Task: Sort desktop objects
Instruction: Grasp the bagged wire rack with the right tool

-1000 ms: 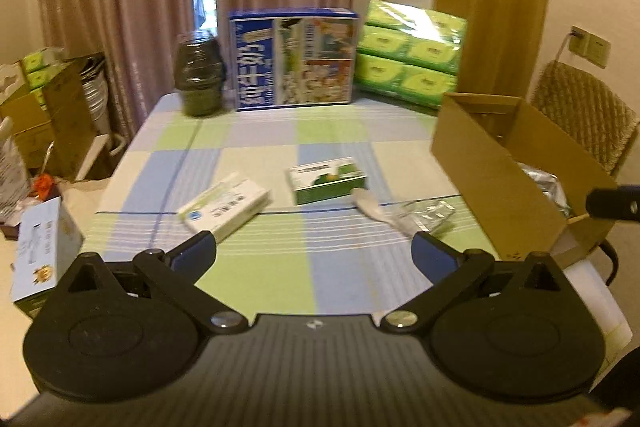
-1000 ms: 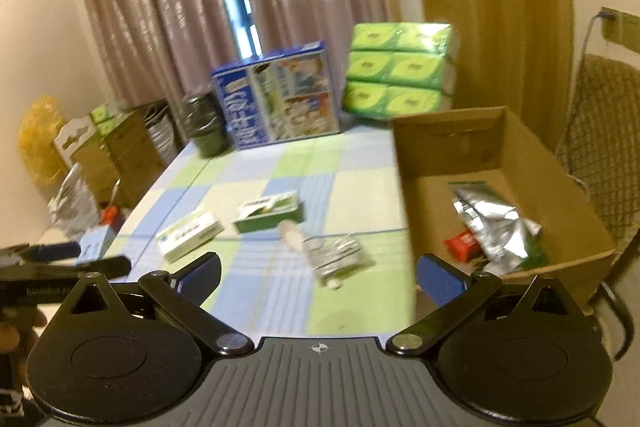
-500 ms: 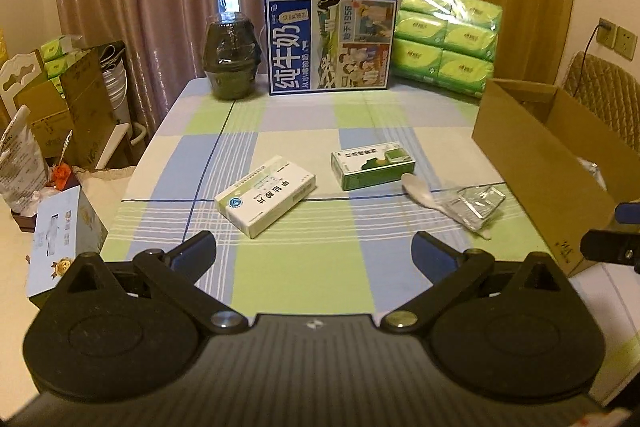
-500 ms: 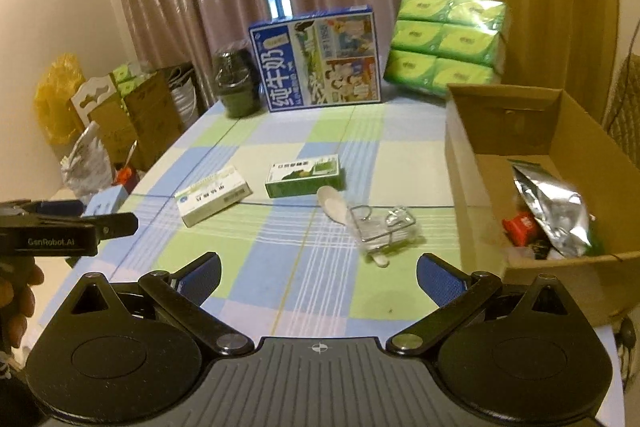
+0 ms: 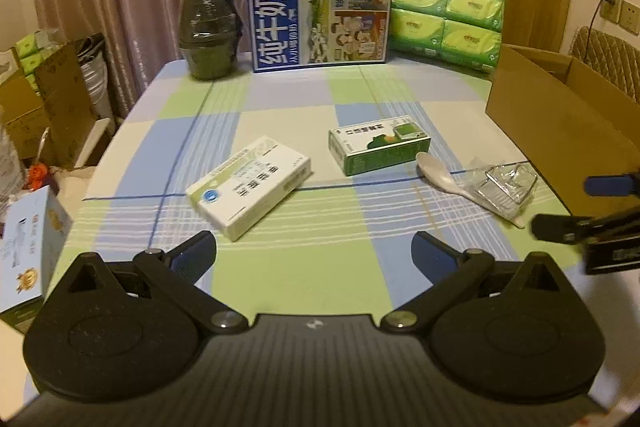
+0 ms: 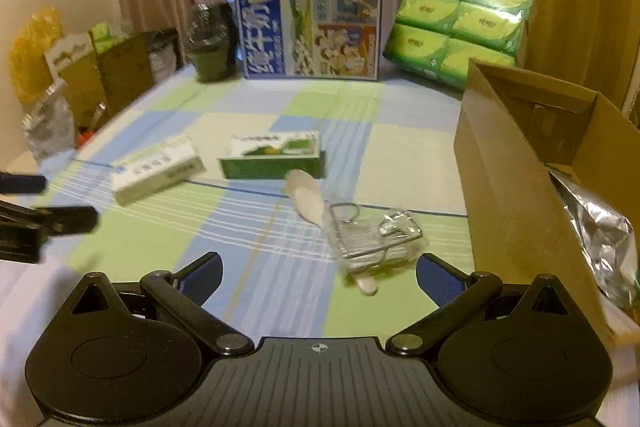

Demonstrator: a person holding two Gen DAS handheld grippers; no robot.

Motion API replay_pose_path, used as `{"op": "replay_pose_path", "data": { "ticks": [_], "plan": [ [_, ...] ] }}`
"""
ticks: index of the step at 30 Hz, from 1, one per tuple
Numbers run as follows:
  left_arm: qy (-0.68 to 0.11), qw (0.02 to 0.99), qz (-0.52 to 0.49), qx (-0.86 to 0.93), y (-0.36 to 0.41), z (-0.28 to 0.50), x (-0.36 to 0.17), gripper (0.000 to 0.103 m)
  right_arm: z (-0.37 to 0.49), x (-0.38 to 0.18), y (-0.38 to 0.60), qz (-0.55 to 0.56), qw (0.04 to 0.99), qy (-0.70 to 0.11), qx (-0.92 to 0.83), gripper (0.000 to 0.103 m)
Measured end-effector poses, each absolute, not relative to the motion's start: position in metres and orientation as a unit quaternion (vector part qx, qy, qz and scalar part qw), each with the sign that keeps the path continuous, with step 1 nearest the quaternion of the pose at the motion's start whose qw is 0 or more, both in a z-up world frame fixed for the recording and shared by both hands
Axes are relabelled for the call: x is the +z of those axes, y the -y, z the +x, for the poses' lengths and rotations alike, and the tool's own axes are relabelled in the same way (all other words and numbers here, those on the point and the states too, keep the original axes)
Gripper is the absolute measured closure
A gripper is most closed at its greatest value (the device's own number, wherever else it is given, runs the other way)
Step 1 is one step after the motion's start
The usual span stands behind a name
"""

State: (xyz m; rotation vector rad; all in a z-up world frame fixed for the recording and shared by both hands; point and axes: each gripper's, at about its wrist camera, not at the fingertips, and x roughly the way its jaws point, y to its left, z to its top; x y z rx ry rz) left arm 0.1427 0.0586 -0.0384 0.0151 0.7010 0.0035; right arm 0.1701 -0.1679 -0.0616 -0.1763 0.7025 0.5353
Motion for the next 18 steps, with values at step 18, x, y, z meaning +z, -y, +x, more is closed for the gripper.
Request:
{"op": "replay_pose_path", "data": {
  "ticks": [18],
  "plan": [
    [-0.363,0.931,0.025,-0.037,-0.04,0.193,-0.06,0.001,0.242,-0.11,0.153,-0.104,0.912,-0.341,0.201,0.003]
  ]
}}
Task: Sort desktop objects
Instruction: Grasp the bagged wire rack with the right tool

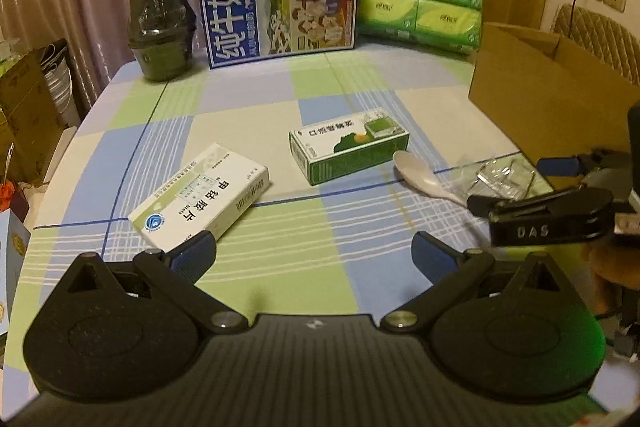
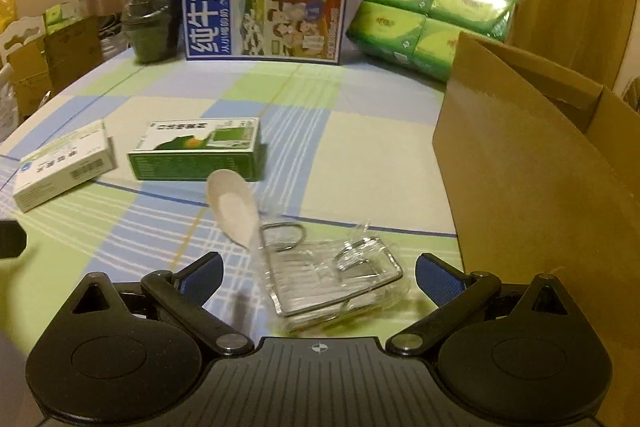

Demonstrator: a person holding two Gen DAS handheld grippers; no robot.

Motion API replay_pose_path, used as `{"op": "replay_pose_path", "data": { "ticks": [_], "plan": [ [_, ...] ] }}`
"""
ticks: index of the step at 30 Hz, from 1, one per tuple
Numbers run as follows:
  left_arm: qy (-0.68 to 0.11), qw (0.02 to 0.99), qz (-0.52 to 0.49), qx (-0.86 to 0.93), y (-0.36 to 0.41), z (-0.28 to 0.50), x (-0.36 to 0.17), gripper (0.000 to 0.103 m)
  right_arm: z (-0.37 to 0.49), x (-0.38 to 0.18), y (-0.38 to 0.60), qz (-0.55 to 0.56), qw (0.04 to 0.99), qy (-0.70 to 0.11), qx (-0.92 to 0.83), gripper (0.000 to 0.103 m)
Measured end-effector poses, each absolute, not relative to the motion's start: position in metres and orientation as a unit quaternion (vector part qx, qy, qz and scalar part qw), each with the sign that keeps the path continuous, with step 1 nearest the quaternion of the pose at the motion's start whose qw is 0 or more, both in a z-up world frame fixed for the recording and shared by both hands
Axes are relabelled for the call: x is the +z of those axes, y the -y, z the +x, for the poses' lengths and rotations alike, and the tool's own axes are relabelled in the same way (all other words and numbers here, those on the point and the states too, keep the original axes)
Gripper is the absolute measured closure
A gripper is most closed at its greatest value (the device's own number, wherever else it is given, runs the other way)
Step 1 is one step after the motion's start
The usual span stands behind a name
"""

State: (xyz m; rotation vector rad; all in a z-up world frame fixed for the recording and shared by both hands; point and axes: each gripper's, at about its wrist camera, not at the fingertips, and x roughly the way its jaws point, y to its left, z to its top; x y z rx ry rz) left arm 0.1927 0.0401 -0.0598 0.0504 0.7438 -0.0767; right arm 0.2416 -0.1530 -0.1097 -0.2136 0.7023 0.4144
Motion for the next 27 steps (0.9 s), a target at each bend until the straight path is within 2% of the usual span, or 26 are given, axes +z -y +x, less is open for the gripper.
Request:
{"op": "replay_pose_path", "data": {
  "ticks": [4,6,9,17,27],
  "plan": [
    [-0.373,0.927,0.014,-0.036,-0.044,0.199,-0.066,0.001,0.25,-0.116,0.152,-0.115,0.909,-0.348,0.2,0.009],
    [-0.376,0.926,0.008,-0.034,-0.045,0.2,-0.067,0.001,0.254,-0.12,0.153,-0.115,0.906,-0.356,0.199,0.02],
    [-0.376,0.926,0.001,-0.034,-0.048,0.2,-0.066,0.001,0.254,-0.123,0.154,-0.123,0.905,-0.356,0.198,0.027],
    [-0.377,0.926,-0.007,-0.029,-0.055,0.199,-0.064,0.001,0.233,-0.12,0.134,-0.124,0.889,-0.365,0.247,0.029],
    [-0.375,0.926,-0.026,0.001,-0.077,0.2,-0.061,0.001,0.199,-0.113,0.115,-0.06,0.85,-0.398,0.339,0.031]
  ]
}}
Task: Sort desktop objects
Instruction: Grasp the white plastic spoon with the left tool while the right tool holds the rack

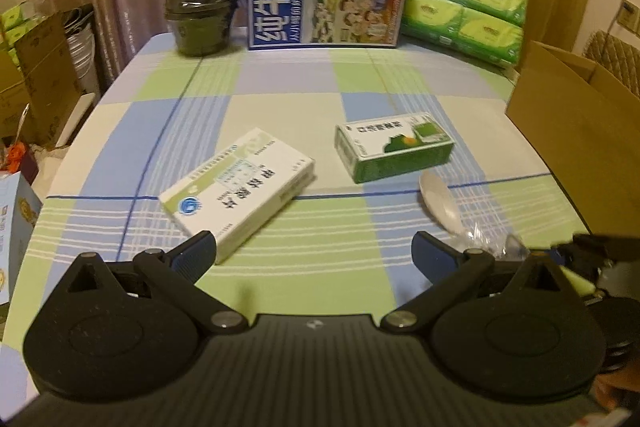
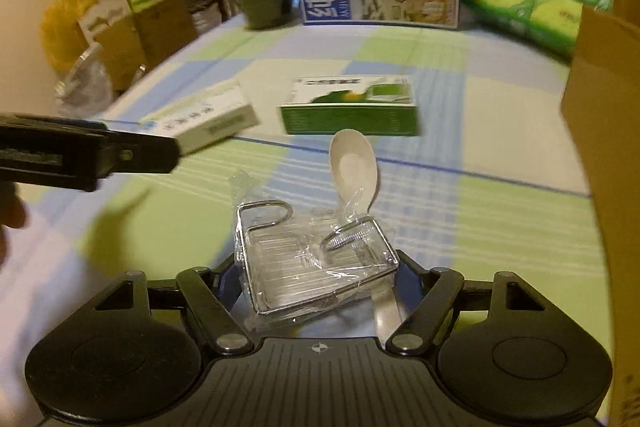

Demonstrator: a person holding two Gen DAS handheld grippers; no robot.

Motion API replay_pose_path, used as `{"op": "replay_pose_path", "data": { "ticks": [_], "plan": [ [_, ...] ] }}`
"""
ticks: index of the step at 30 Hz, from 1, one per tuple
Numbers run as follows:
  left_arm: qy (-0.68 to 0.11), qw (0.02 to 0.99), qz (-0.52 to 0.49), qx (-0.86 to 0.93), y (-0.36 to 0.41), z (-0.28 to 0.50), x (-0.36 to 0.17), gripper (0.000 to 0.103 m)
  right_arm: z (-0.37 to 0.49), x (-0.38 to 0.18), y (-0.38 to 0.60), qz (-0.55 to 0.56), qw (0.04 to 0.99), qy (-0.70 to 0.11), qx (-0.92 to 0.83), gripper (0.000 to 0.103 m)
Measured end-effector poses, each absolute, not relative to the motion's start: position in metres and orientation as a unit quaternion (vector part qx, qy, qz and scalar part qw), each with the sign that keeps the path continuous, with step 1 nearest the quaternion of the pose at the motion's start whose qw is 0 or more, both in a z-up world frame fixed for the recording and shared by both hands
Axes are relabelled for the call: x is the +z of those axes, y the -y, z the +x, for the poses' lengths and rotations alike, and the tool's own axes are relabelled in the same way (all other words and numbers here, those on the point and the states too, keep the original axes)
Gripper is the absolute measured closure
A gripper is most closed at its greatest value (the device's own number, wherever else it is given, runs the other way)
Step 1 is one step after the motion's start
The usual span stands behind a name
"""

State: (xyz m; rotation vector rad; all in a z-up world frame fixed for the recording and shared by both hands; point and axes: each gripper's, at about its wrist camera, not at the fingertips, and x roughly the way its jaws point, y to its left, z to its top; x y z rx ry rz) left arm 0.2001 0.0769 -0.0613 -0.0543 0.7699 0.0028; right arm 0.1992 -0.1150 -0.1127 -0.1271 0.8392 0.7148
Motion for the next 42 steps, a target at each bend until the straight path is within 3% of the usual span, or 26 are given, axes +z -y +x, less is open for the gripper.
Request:
{"op": "replay_pose_path", "data": {
  "ticks": [8,15,23,27,33,35,40,42],
  "plan": [
    [-0.381,0.924,-0.024,0.006,-0.079,0.202,-0.065,0.001,0.22,-0.102,0.129,-0.131,0.901,-0.333,0.245,0.031],
    [-0.383,0.924,-0.019,0.004,-0.076,0.203,-0.067,0.001,0.223,-0.123,0.114,-0.202,0.896,-0.323,0.226,0.031],
    [-0.387,0.922,-0.02,0.008,-0.08,0.203,-0.072,0.001,0.194,-0.122,0.104,-0.104,0.852,-0.384,0.34,0.032],
    [-0.384,0.923,-0.002,-0.008,-0.072,0.206,-0.078,0.001,0.202,-0.111,0.123,-0.083,0.874,-0.38,0.29,0.032],
    [-0.387,0.919,0.014,-0.072,-0.044,0.223,-0.093,0.023,0.222,-0.102,0.156,-0.051,0.893,-0.381,0.234,0.032],
    [-0.386,0.917,0.03,-0.094,-0.03,0.227,-0.098,0.026,0.226,-0.103,0.159,-0.052,0.894,-0.383,0.227,0.032],
    [-0.384,0.912,0.063,-0.129,-0.005,0.239,-0.11,0.054,0.232,-0.104,0.16,-0.057,0.896,-0.377,0.228,0.032],
    [-0.384,0.912,0.058,-0.129,0.001,0.244,-0.113,0.057,0.233,-0.104,0.162,-0.051,0.897,-0.377,0.227,0.032]
  ]
}}
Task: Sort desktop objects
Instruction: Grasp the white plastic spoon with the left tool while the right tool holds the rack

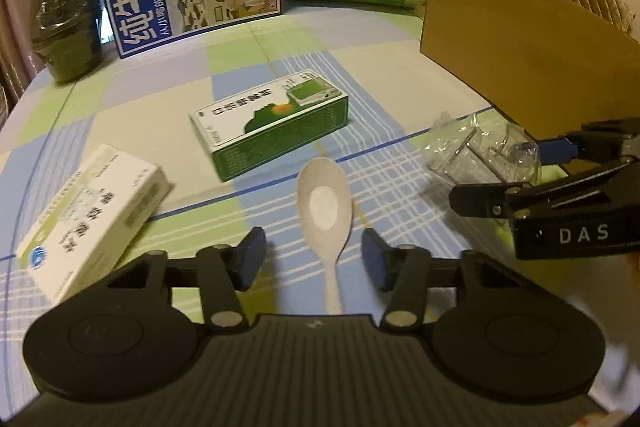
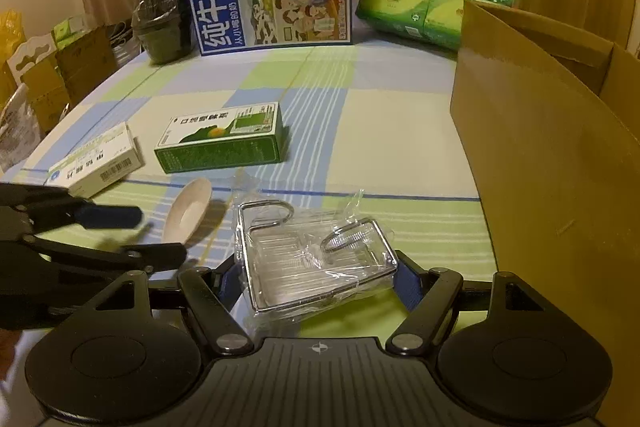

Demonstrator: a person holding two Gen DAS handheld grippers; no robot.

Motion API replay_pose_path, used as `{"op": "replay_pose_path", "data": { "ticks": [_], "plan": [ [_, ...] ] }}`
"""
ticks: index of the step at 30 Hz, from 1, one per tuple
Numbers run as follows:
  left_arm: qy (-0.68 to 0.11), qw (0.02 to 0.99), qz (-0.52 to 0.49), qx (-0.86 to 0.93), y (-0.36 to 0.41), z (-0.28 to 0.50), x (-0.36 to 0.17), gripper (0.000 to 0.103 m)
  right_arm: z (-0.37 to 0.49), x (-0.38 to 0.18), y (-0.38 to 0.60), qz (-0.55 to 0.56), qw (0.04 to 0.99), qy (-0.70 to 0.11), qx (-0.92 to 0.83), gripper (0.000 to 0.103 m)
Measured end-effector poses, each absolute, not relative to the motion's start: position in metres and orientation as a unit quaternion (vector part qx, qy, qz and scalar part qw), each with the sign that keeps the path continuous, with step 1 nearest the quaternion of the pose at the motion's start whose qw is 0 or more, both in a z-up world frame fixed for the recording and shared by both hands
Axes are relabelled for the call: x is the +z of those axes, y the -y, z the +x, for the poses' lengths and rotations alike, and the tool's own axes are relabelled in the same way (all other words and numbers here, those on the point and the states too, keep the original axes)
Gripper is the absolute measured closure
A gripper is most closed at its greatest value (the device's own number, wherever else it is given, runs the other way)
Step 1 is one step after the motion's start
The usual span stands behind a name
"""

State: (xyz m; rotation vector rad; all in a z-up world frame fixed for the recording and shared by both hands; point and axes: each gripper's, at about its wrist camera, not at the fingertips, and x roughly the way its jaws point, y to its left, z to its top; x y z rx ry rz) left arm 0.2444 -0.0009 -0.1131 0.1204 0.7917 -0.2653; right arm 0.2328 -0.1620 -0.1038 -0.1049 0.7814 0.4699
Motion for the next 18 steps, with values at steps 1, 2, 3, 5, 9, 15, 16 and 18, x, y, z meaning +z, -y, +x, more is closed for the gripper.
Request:
{"op": "replay_pose_path", "data": {
  "ticks": [1,2,3,5,9,15,16,18],
  "plan": [
    [-0.384,0.913,0.054,-0.129,0.002,0.247,-0.114,0.057,0.234,-0.104,0.162,-0.049,0.897,-0.378,0.226,0.032],
    [-0.384,0.913,0.048,-0.129,0.004,0.25,-0.115,0.057,0.236,-0.105,0.163,-0.047,0.897,-0.379,0.225,0.032],
    [-0.384,0.913,0.045,-0.128,0.005,0.252,-0.115,0.057,0.237,-0.105,0.164,-0.044,0.897,-0.38,0.224,0.032],
    [-0.381,0.915,0.045,-0.122,0.009,0.257,-0.117,0.057,0.239,-0.106,0.165,-0.04,0.897,-0.381,0.222,0.032],
    [-0.376,0.919,0.046,-0.113,0.012,0.263,-0.12,0.059,0.242,-0.106,0.165,-0.031,0.895,-0.384,0.223,0.032],
    [-0.374,0.921,0.041,-0.101,0.01,0.264,-0.119,0.075,0.243,-0.106,0.163,-0.031,0.894,-0.385,0.226,0.032],
    [-0.375,0.921,0.04,-0.1,0.009,0.263,-0.118,0.075,0.243,-0.106,0.163,-0.03,0.894,-0.385,0.227,0.032],
    [-0.378,0.92,0.038,-0.097,0.007,0.26,-0.117,0.075,0.244,-0.106,0.163,-0.027,0.893,-0.387,0.228,0.032]
  ]
}}
